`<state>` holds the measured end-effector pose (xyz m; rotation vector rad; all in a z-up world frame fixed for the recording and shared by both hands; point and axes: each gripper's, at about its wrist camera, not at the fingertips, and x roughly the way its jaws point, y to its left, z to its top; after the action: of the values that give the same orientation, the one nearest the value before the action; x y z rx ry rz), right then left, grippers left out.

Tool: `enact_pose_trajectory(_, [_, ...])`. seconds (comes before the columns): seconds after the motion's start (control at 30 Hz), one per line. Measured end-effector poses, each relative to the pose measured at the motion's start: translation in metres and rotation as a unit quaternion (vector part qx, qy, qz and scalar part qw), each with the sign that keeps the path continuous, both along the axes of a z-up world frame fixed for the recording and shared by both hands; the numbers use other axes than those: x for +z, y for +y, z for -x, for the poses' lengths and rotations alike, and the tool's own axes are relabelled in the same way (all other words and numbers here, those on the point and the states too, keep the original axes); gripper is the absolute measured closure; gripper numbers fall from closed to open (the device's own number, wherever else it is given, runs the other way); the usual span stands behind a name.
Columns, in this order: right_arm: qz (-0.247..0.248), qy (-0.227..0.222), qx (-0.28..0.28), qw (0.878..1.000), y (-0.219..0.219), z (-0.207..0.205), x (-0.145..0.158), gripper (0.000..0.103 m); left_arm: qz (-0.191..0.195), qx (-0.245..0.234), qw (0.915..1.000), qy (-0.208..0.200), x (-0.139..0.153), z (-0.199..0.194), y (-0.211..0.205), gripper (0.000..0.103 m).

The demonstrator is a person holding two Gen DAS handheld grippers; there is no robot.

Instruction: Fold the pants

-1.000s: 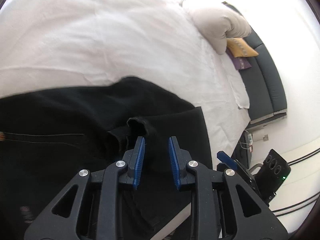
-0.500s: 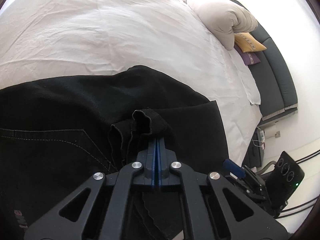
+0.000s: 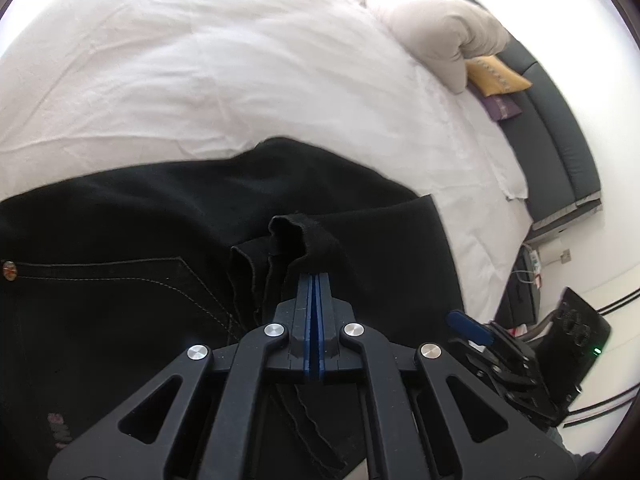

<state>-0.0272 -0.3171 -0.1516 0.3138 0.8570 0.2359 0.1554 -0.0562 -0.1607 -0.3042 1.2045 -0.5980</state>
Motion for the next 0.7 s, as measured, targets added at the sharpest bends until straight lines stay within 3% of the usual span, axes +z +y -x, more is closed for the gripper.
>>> enact_pose_trajectory(0.1, [0.000, -0.001, 0.001, 1.000, 0.001, 0.001, 0.000, 0.051, 0.001, 0.011, 0.9998, 0.018, -0.010, -0.004, -0.001, 0.102])
enact_pose_trajectory(0.37, [-0.004, 0.003, -0.004, 1.000, -0.002, 0.001, -0.003, 0.051, 0.000, 0.012, 0.9999, -0.006, 0.005, 0.000, 0.004, 0.102])
enact_pose_trajectory(0.7, [-0.002, 0.004, -0.005, 1.000, 0.001, 0.001, -0.004, 0.051, 0.009, -0.016, 0.9998, 0.002, -0.001, 0.001, -0.009, 0.102])
